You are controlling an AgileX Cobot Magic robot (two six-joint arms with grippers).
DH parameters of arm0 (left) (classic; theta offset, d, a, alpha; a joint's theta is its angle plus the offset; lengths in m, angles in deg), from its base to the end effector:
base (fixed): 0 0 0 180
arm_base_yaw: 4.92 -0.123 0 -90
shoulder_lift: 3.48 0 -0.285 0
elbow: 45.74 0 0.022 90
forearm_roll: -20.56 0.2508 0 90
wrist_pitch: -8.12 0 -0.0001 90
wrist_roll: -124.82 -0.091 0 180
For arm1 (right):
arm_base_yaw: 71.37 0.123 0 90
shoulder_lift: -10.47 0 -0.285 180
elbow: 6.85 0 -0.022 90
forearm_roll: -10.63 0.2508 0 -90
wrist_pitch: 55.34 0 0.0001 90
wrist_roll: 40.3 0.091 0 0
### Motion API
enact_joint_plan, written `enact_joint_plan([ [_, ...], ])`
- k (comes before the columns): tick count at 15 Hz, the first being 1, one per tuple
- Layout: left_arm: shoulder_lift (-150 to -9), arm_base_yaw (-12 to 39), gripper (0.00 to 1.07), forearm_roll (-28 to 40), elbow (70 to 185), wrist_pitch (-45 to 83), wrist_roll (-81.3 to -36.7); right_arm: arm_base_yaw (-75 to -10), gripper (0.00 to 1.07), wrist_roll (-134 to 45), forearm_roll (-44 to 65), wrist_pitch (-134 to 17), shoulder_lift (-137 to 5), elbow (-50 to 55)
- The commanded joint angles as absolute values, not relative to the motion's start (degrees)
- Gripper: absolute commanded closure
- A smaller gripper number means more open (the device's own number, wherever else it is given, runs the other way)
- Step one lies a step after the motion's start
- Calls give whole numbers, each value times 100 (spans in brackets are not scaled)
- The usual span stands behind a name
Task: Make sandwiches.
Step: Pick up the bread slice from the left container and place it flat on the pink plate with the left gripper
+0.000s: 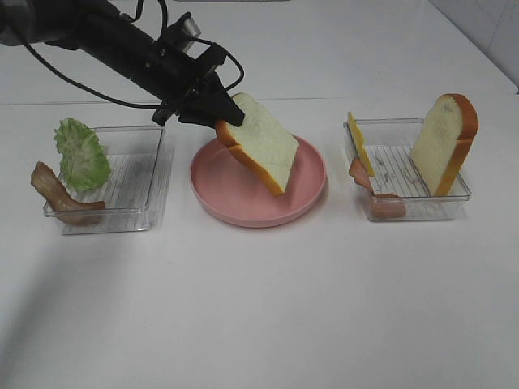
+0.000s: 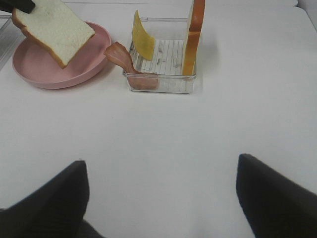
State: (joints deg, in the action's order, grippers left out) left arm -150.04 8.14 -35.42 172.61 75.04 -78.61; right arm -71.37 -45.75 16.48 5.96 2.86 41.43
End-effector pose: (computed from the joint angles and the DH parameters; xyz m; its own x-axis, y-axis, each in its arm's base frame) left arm 0.4734 -0.1811 0.1669 -0.9598 0.1450 -0.2404 0.2787 0.5950 -0.7539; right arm -0.0065 0.0081 0.2783 -0.4508 -0.0458 -0.8914 -0.1004 0.9949 -0.0003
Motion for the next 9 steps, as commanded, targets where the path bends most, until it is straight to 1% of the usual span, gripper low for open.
enact_joint_plan([
  [1, -15050, 825, 107, -3846, 17283, 7447, -7890, -7131, 30, -4603, 1648, 545, 372, 4155],
  [4, -15319, 837, 107, -4086, 17283, 7286, -7804, -7131, 30, -4603, 1648, 545, 372, 4155],
  [9, -15411, 969, 107, -4126, 17283, 7160, -7821, -7131, 30, -4603, 1653, 545, 372, 4155],
])
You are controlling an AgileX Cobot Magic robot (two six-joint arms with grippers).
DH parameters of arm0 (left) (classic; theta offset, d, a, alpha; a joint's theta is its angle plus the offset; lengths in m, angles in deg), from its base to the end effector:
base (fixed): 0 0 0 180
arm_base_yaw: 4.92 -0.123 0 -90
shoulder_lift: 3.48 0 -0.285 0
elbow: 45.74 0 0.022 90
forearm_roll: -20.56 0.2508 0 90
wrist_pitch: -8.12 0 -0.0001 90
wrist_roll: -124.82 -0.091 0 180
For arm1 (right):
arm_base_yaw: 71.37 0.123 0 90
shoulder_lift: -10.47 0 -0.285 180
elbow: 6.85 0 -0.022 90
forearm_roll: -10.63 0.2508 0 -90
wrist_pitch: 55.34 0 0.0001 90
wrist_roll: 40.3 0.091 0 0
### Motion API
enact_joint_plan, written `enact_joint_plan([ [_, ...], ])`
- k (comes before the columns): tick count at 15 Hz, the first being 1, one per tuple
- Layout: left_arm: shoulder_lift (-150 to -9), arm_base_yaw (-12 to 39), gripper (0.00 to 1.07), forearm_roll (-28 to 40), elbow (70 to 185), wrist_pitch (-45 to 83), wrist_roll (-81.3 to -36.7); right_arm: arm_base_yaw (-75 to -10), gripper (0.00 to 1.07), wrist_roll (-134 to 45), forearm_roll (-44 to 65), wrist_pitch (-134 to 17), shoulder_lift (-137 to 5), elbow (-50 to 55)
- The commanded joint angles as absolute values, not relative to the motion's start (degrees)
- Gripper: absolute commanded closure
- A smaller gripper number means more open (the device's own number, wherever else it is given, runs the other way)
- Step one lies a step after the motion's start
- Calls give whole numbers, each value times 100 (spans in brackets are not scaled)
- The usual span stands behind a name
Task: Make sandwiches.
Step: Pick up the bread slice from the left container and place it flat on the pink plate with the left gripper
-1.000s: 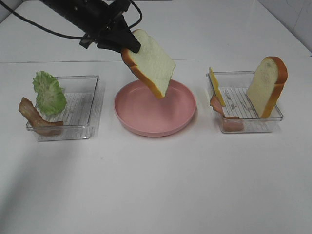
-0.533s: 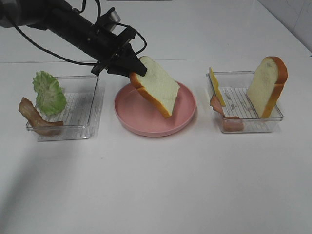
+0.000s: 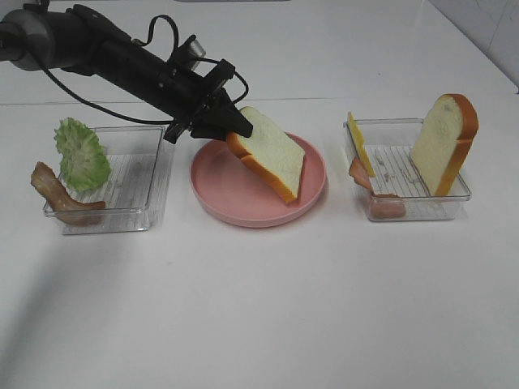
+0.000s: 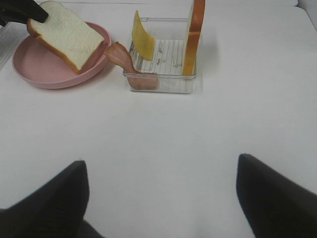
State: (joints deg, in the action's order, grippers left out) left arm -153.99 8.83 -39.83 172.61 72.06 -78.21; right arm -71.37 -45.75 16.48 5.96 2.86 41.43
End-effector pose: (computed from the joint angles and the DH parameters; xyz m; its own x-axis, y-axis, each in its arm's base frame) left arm 0.4788 -0.1904 0.1366 -0.9791 0.0767 -0.1882 0.1977 0.5736 -0.7949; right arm -0.0065 0.0081 0.2783 -0.4508 -0.0458 -0.8914 -0.1004 0.9949 -0.0003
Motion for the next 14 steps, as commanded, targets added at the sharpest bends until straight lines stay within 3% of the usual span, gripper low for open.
enact_joint_plan([
  [1, -15434, 997, 107, -4132, 17283, 7160, -7821, -7131, 30, -4603, 1648, 545, 372, 4155],
  [6, -15480, 1060, 105, -4132, 17283, 6914, -7816, -7131, 30, -4603, 1648, 545, 372, 4155],
  [9, -15480, 1060, 91, -4126, 17283, 6914, -7798, -7131, 30, -4603, 1648, 545, 372, 4155],
  [12, -15480, 1060, 37, -4126, 17283, 7069, -7804, -7131, 30, -4603, 1648, 545, 372, 4155],
  [14, -15422, 1060, 36, -4098, 17283, 7006, -7770, -7131, 30, -4603, 1648, 545, 372, 4155],
])
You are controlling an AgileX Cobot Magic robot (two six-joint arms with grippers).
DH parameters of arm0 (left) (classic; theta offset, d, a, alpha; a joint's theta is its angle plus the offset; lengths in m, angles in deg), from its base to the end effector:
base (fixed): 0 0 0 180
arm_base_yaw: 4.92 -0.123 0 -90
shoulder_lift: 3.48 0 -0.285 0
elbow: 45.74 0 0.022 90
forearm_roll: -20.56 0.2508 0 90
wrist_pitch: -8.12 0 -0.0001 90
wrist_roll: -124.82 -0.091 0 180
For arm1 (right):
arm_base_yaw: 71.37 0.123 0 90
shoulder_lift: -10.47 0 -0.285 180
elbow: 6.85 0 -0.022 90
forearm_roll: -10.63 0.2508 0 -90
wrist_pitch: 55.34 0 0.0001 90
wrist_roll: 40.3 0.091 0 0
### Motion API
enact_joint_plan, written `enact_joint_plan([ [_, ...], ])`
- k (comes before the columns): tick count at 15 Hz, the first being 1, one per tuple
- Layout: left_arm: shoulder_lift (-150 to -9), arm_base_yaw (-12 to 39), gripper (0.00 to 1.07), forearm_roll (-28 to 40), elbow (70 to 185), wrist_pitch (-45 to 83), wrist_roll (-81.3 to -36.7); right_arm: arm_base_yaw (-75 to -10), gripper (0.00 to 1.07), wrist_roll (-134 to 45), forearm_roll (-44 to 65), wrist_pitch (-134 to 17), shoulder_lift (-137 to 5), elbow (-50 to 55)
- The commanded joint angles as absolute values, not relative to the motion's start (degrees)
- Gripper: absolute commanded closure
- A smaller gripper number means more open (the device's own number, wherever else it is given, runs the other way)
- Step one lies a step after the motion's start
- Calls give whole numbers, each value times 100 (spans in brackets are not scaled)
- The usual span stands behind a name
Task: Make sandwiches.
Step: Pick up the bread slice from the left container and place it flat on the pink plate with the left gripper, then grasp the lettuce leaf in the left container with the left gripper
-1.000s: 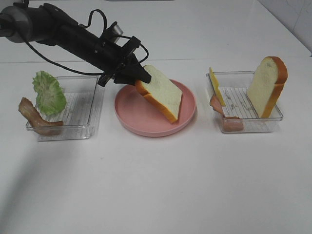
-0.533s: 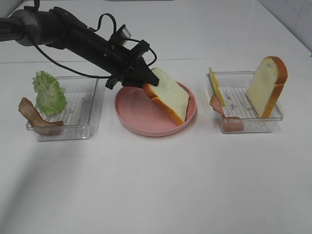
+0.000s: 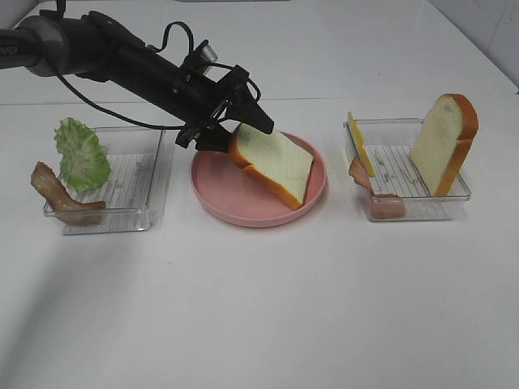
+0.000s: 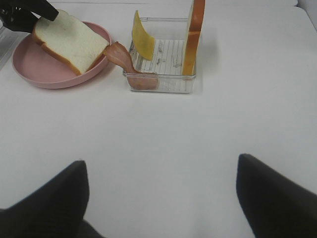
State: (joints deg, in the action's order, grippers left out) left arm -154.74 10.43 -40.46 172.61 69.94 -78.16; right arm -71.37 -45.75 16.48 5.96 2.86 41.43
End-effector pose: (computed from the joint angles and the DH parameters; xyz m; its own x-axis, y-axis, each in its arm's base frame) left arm 0.4769 -0.2037 0.1302 -0.9787 0.0704 -0.1927 0.1977 0.5755 -0.7935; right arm -0.0065 0.0081 0.2783 -0.4508 -0.0458 -0.8914 -0.1004 0.9949 -0.0003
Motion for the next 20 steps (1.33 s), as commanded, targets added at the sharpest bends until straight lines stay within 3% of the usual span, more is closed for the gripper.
enact_joint_plan([
  [1, -15371, 1060, 36, -3995, 17289, 6954, -7644, -7131, 30, -4603, 1648, 545, 372, 4155],
  [2, -15359, 1060, 36, -3863, 17289, 6914, -7564, -7131, 30, -4603, 1648, 545, 372, 4155],
  [7, -15164, 1461, 36, -1548, 17759, 6725, -6469, -7131, 30, -4603, 1648, 545, 372, 4155],
  [12, -15164, 2172, 36, 1208, 18716, 7034, -5352, -7131, 30, -4603, 1648, 545, 372, 4155],
  [17, -15113, 2298, 36, 1534, 19249, 7630, -5106, -7131, 30, -4603, 1648, 545, 372, 4155],
  [20, -15056, 2057, 36, 1729, 19839, 8192, -4899, -7131, 30, -4603, 1648, 545, 372, 4155],
])
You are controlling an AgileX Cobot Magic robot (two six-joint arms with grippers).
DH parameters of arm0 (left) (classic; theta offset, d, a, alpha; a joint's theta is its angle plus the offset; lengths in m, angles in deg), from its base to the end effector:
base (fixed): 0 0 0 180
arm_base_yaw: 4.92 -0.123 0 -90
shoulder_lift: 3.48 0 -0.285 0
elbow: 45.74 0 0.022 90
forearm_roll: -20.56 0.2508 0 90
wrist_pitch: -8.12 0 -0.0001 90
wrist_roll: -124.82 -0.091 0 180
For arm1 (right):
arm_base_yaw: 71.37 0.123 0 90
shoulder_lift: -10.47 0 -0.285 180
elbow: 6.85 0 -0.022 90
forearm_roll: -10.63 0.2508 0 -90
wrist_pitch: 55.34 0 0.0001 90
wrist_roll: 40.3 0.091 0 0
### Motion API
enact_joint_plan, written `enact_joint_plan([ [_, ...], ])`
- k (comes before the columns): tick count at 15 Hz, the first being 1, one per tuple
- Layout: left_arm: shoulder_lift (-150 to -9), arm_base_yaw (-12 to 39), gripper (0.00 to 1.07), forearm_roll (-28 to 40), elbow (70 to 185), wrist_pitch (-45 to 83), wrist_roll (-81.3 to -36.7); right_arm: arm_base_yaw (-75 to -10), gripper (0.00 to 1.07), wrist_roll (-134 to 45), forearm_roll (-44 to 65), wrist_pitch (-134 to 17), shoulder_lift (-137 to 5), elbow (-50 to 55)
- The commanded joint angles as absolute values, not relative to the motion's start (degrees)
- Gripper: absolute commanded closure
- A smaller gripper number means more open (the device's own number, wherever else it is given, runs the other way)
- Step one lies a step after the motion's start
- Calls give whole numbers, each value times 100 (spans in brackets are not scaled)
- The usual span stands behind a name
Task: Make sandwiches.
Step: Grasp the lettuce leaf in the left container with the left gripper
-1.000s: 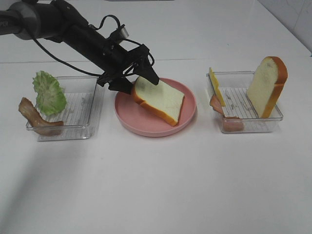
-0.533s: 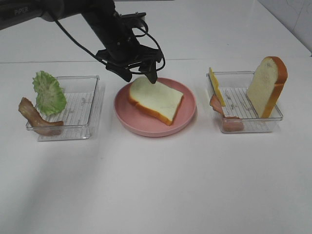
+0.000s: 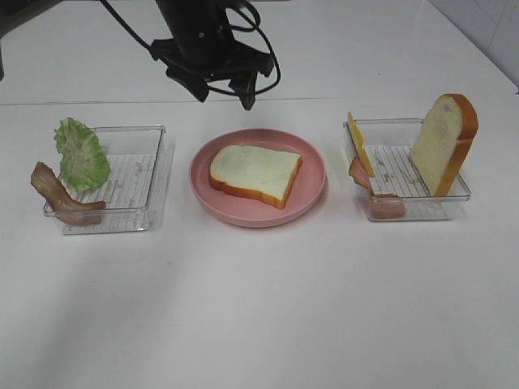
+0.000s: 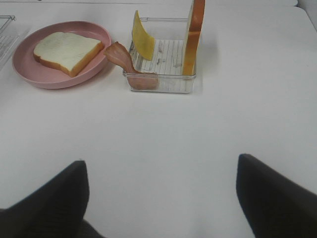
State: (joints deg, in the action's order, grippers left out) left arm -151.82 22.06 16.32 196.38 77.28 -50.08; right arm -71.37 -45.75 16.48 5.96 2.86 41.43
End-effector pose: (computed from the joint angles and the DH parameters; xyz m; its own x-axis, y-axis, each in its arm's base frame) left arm 0.4687 -0.2457 0.2285 -0.8595 0.3087 -0.4074 0.3819 0.9176 -0.1104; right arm -0.0065 0.0081 0.2783 -0.4508 -0.0458 -0.8914 -0.1004 0.9949 -0.0003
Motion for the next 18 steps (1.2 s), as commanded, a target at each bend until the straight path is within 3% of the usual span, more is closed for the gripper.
enact_joint_plan([
  [1, -14872, 1811, 36, 1729, 19845, 8192, -4825, -7131, 30, -4603, 1648, 545, 372, 4155],
  [6, -14230, 1083, 36, 1729, 19466, 8192, -4813, -7131, 30, -4603, 1648, 545, 372, 4155],
  [10, -13291, 459, 36, 1764, 17931, 8192, -4819, -7131, 30, -4603, 1648, 545, 372, 4155],
  [13, -13090, -80, 36, 1758, 17392, 8186, -4819, -7131, 30, -4603, 1648, 545, 372, 4155],
  [18, -13405, -120, 36, 1970, 17146, 8174, -4853, -7131, 30, -4603, 1648, 545, 372, 4155],
])
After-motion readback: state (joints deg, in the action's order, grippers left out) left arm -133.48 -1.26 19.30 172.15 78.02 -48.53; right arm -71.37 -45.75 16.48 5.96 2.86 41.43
